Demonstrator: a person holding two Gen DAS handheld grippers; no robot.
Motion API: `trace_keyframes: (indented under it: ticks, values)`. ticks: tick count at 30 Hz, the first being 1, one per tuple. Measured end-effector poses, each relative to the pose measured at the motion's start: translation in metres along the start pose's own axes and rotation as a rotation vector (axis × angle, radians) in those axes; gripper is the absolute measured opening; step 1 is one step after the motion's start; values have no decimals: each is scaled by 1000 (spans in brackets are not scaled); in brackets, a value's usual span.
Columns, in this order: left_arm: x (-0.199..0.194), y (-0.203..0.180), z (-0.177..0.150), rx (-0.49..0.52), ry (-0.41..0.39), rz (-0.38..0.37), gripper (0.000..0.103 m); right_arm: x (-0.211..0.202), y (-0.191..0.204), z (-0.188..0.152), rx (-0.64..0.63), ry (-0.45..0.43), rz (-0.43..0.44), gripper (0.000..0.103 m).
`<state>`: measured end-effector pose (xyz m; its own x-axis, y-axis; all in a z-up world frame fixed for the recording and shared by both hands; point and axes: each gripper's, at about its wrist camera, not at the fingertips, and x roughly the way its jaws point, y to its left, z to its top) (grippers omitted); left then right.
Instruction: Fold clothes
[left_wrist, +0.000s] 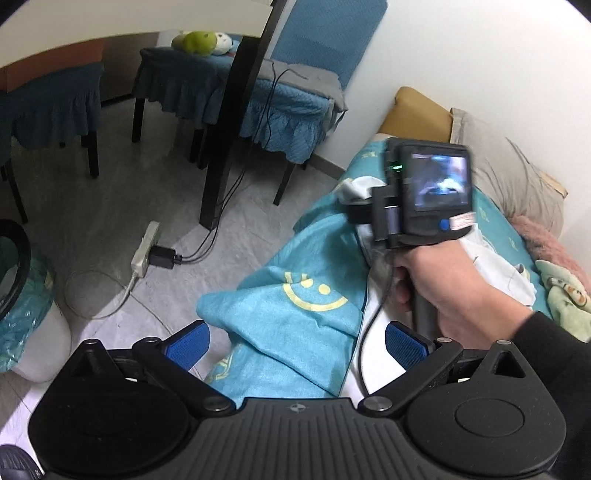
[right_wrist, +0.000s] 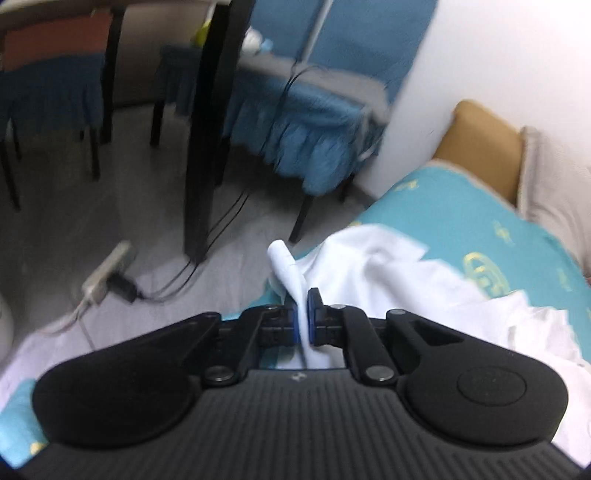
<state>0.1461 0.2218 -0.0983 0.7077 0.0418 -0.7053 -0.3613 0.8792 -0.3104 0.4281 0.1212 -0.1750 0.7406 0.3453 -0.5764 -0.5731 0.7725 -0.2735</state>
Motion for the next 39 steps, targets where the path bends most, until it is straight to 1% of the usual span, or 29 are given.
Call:
trace_keyframes:
  ticks: [3,6,9,11,13,16,18,19,21,22,23,24,25,26,28,31,33,34,35,38,39]
  values:
    - [-3,-2,0,-4,-24,-12,102,-34,-24,5,90,-90,-30,7]
    - [-9,-6,-1,5,-57,-25,102,-73,-58,4,206,-169,-85,7]
    - [-12,-13,-2,29,-74,-41,102,-110,-99,-11,334,-222,-166,7]
    - [-14,-19,-4,47,-78,-52,102,-132,-128,-30,423,-241,-226,6]
    - [-15,-27,-7,74,-82,-61,102,-147,-157,-57,518,-225,-280,7]
    - [-15,-41,-12,126,-85,-68,102,-164,-195,-107,645,-157,-331,9]
    - [-14,-50,-15,156,-80,-74,102,-171,-213,-140,700,-101,-327,9]
    - [-13,-54,-17,168,-77,-79,102,-174,-218,-154,718,-72,-315,11]
    - [-12,-60,-20,190,-72,-86,102,-181,-222,-174,713,-27,-296,18]
    - [-12,-62,-21,201,-70,-89,102,-184,-223,-183,704,-8,-287,39]
    - [-11,-64,-22,207,-66,-89,102,-188,-223,-189,693,-7,-276,71]
    - [-10,-67,-24,213,-63,-89,102,-194,-221,-193,681,-32,-263,84]
    - [-9,-68,-24,214,-61,-89,102,-199,-219,-197,668,-56,-250,87]
    - [-8,-70,-25,216,-57,-88,102,-202,-218,-198,664,-77,-232,86]
    - [-5,-73,-27,220,-50,-87,102,-196,-225,-192,716,-101,-190,86]
    - [3,-77,-29,232,-35,-81,102,-176,-243,-183,810,-112,-180,85]
    - [9,-79,-30,239,-23,-79,102,-158,-253,-177,827,-79,-185,83]
    - [12,-80,-30,242,-17,-79,102,-148,-256,-175,823,-55,-196,77]
    - [14,-81,-31,246,-12,-80,102,-139,-258,-175,819,-33,-208,74]
    - [21,-85,-34,265,-2,-88,102,-115,-264,-176,812,19,-237,69]
    - [23,-86,-35,271,1,-91,102,-109,-266,-177,815,32,-242,63]
